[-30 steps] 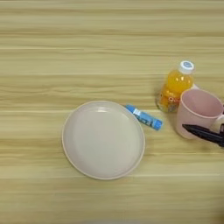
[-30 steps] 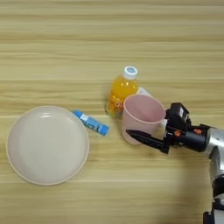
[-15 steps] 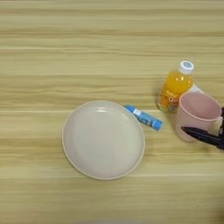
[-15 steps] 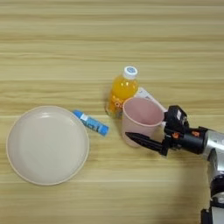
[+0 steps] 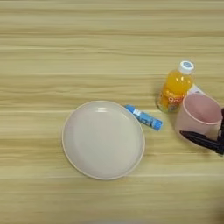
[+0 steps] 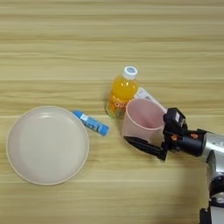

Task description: Move the objects on the table

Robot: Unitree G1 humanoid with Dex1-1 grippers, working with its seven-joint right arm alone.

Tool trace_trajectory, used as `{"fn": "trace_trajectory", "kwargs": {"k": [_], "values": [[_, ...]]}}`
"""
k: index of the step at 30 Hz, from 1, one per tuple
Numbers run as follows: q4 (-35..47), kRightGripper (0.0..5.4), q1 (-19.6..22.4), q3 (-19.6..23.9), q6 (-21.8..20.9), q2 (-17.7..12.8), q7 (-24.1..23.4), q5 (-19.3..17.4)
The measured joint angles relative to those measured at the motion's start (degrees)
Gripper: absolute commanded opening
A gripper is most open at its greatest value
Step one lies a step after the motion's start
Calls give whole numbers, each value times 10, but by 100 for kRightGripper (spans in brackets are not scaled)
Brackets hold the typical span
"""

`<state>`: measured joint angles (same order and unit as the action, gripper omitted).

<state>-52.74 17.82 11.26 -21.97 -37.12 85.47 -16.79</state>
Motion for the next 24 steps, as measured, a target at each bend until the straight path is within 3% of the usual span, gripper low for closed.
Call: {"fn": "trace_trajectory", "kwargs": {"k": [24], "values": [[38,539,2,13,14,-1,14,-19]]}}
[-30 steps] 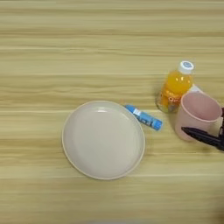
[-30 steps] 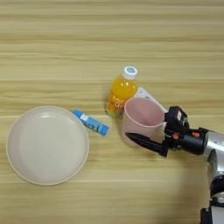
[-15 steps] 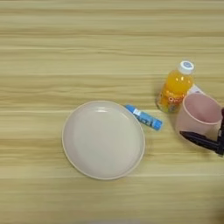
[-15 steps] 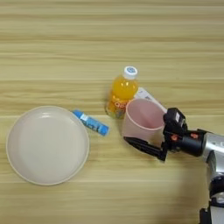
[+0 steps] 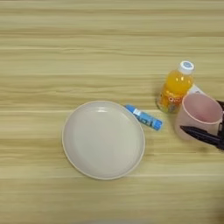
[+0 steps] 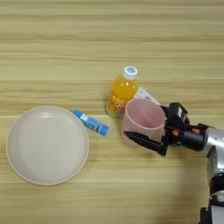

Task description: Move the objects on the table

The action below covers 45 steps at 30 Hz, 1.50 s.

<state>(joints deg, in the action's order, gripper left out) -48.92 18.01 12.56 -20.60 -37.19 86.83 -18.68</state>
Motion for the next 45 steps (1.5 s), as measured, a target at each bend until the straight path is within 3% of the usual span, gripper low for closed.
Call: {"fn": "trace_trajectory", "kwargs": {"k": [18,32,38,45], "values": [[59,539,-6,15,15,-3,11,-16],[110,539,-7,35,42,-11,24,-50],[198,539,-26,48,77,-14,28,-82],[378,539,-80,58,120,-14,23,-135]]}}
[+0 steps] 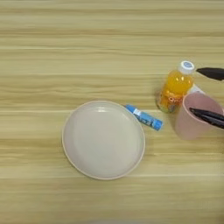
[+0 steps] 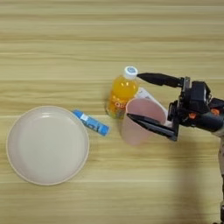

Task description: Move the objects on the table

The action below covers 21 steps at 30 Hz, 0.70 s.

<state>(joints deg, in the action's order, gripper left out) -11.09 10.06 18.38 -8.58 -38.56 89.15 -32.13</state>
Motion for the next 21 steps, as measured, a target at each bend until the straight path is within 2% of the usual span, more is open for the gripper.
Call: {"fn": "trace_trajectory", "kwargs": {"k": [4,8,15,21], "values": [[101,539,-34,0,18,2,-15,-18],[169,539,-54,-9,33,6,-41,-24],[264,539,-76,-67,70,26,-124,12],[296,539,-84,-113,95,38,-168,38]]}}
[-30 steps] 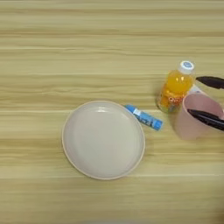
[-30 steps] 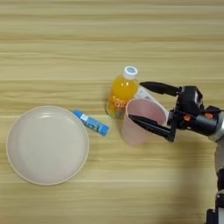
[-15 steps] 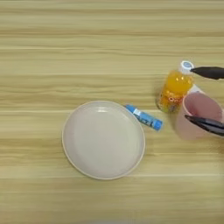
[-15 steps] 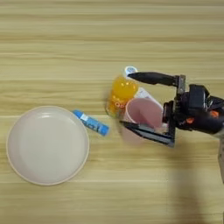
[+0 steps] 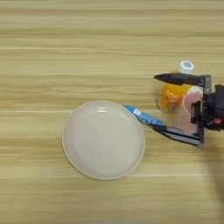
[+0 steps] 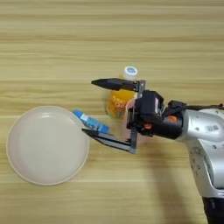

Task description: Move the objects on the table

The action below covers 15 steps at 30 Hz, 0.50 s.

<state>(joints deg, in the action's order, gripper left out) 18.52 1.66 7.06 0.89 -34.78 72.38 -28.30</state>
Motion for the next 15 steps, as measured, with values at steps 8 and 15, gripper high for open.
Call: {"fn": "trace_trajectory", "kwargs": {"k": [8,15], "values": [[57,539,-10,-42,25,2,-40,26],[100,539,-11,-79,56,10,-74,42]]}}
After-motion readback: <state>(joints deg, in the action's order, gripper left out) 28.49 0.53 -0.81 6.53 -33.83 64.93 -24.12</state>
